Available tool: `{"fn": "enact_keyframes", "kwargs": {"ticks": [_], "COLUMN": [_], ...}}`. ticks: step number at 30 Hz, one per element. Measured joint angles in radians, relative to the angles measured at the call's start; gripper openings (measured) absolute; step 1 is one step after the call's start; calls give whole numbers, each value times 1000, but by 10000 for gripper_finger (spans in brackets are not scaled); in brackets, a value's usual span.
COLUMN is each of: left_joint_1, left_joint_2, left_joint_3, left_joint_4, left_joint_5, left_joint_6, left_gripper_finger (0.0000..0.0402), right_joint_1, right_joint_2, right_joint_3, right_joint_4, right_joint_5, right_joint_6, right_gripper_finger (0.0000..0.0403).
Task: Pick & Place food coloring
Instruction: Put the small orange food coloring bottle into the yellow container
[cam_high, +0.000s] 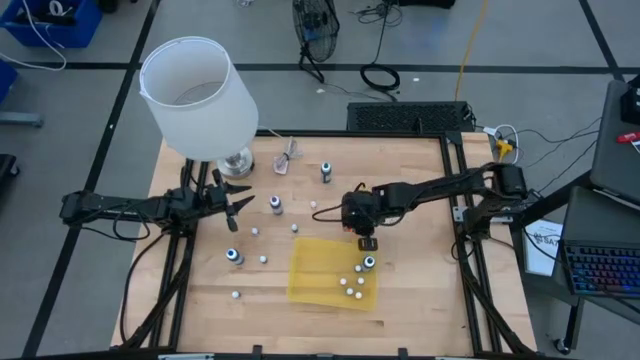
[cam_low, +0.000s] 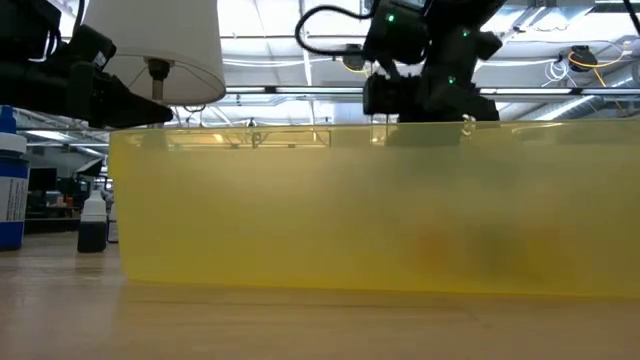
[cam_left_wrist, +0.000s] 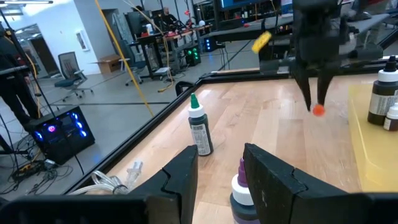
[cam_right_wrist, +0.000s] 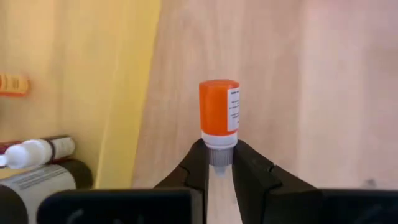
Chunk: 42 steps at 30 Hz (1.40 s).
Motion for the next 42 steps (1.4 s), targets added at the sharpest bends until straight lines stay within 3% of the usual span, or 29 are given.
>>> {"fn": "enact_keyframes", "kwargs": {"ticks": [10, 20, 30, 37, 42], "left_joint_1": [0, 0, 0, 0, 0], "left_joint_2": [0, 0, 0, 5, 5], "left_joint_3": [0, 0, 0, 0, 0], "left_joint_4": [0, 0, 18, 143, 122], "left_joint_5": [0, 0, 0, 2, 7], "left_joint_6": [0, 0, -4, -202, -289], "left_gripper_finger": [131, 132, 131, 132, 131], "right_joint_1": [31, 197, 313, 341, 349], "right_joint_2": [-174, -207, -207, -208, -208], "right_joint_3": [-1, -3, -112, -187, -234], "right_joint_4": [-6, 9, 282, 476, 584], "right_joint_5": [42, 203, 222, 224, 248], "right_joint_6": [22, 33, -2, -40, -70], "right_gripper_finger": [36, 36, 36, 36, 36]}}
